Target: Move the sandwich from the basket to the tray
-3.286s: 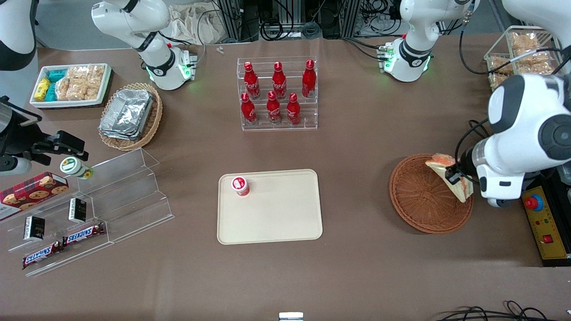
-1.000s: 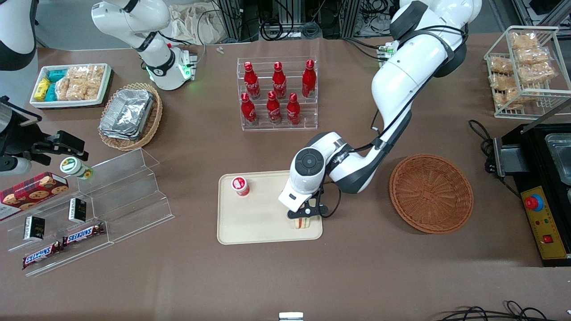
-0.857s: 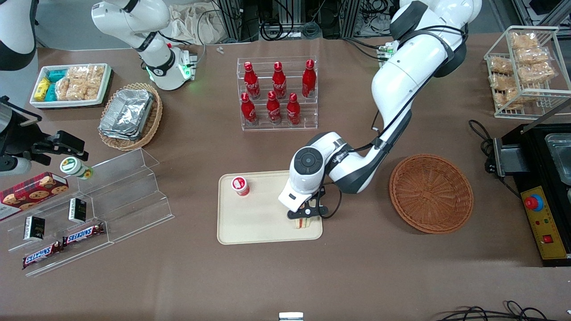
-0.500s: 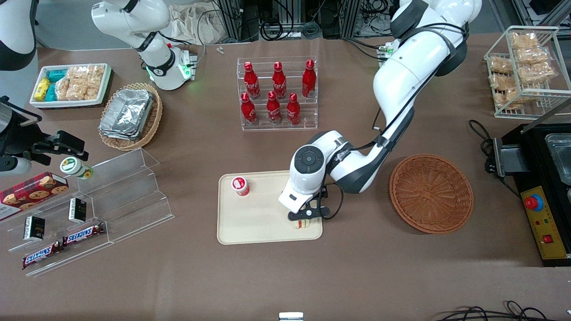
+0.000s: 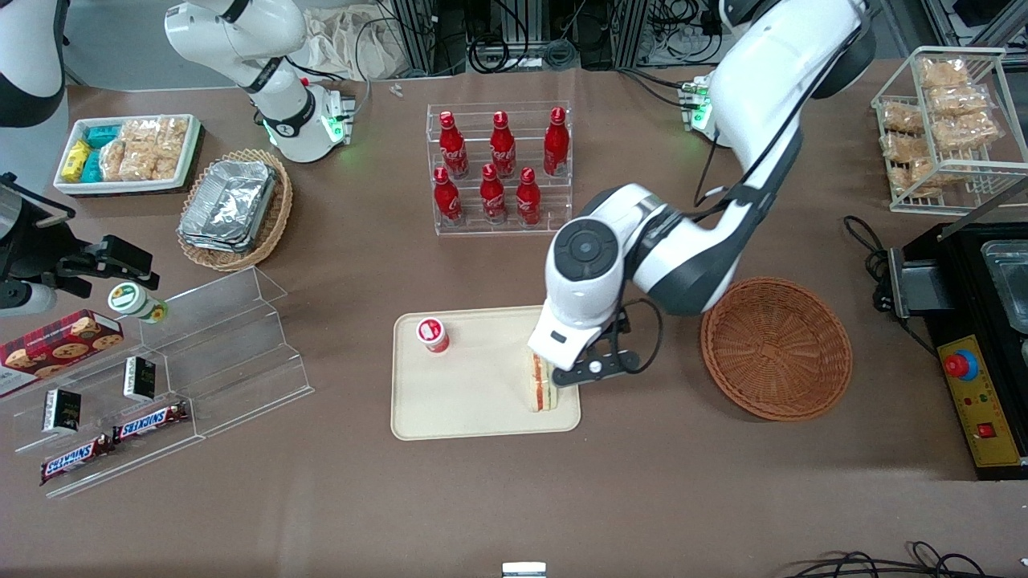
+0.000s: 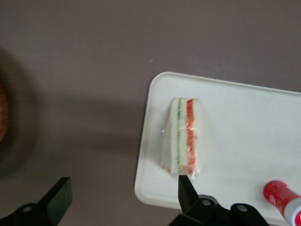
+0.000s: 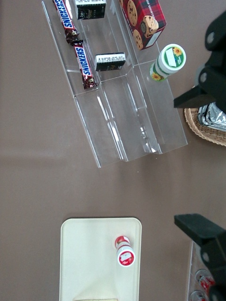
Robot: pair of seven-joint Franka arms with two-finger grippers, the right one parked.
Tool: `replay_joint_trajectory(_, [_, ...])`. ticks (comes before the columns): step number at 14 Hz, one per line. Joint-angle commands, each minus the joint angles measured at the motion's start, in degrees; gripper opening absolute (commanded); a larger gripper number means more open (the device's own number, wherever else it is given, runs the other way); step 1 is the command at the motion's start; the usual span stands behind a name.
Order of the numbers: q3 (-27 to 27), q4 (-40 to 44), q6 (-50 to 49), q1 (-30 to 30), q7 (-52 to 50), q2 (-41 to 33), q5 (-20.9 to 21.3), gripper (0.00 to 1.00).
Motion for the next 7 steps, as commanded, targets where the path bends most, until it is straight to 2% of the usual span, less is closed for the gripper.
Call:
replay_joint_trajectory(1, [-0.27, -10.18, -0.72, 5.11, 0.21, -11.15, -4.72, 1.00])
replay_joint_trajectory(4, [-0.27, -15.56, -1.51, 9.93, 6.51, -19.68, -9.20, 1.00])
replay_joint_trajectory(7, [-0.18, -16.36, -6.50, 16.44, 12.67, -26.37, -14.13, 1.00])
